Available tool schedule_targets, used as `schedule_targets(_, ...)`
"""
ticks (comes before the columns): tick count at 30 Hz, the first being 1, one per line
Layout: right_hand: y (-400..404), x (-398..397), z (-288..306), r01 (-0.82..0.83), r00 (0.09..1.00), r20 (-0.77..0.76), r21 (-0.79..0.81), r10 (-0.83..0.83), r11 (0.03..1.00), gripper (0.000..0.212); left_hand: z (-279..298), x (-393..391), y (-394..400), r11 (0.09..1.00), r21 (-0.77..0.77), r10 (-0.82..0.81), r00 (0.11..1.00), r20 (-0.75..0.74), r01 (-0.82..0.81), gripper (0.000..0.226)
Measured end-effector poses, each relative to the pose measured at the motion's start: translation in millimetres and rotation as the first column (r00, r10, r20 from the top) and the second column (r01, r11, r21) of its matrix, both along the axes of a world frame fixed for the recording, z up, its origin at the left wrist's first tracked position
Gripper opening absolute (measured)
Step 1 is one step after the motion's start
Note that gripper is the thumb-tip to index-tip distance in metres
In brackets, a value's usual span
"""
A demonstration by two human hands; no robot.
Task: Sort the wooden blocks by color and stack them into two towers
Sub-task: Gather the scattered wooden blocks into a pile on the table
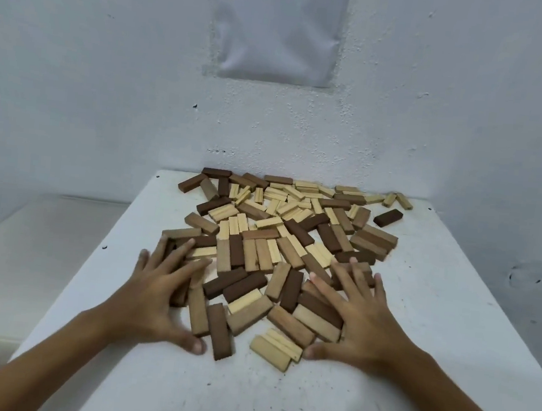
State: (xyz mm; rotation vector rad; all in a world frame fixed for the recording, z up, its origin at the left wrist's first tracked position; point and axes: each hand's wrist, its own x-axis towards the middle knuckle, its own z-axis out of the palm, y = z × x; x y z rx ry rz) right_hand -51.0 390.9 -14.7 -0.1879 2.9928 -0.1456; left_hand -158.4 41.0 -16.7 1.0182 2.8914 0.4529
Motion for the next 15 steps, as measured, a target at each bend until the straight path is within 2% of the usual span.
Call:
schedule_targets(3, -3.5, -7.4, -0.7, 0.028, 0.995, -0.098, -0.09, -0.037, 0.996, 0.115, -6.1, -3.7, 10.7, 0.975, 0.219, 0.049, 0.997, -0.066, -0.033, 0.106)
schedule_targets(5, -5.0, -10.3, -0.7, 0.069, 0.978, -0.178, -0.203, -0.106, 0.977, 0.107, -6.8, -5.1, 20.5, 0.935, 0.337, 0.142, 0.988, -0.057, -0.115, 0.09)
schedule_targets(8, -12.7, -26.0, -2.7, 0.146, 0.895, -0.339, -0.394, -0.291, 0.908, 0.079, 1.3, -12.7, 41.9, 0.837, 0.477, 0.305, 0.952, 0.0, -0.268, 0.058)
schedule_targets(11, -21.1, -58.4, -8.0, 0.152, 0.789, -0.511, -0.377, -0.342, 0.914, 0.055, 14.2, -22.5, 63.9, 0.747, 0.642, 0.279, 0.958, -0.065, -0.174, 0.04)
schedule_targets(13, -25.7, -83.8, -6.8, 0.132, 0.763, -0.534, -0.424, -0.365, 0.896, 0.045, 23.7, -29.8, 84.0, 0.78, 0.612, 0.211, 0.976, -0.058, -0.132, 0.031)
schedule_targets(15, -30.7, -108.2, 4.2, 0.09, 0.761, -0.477, -0.594, -0.44, 0.799, 0.029, 28.3, -41.0, 105.7, 0.852, 0.516, 0.115, 0.993, -0.026, -0.085, 0.026)
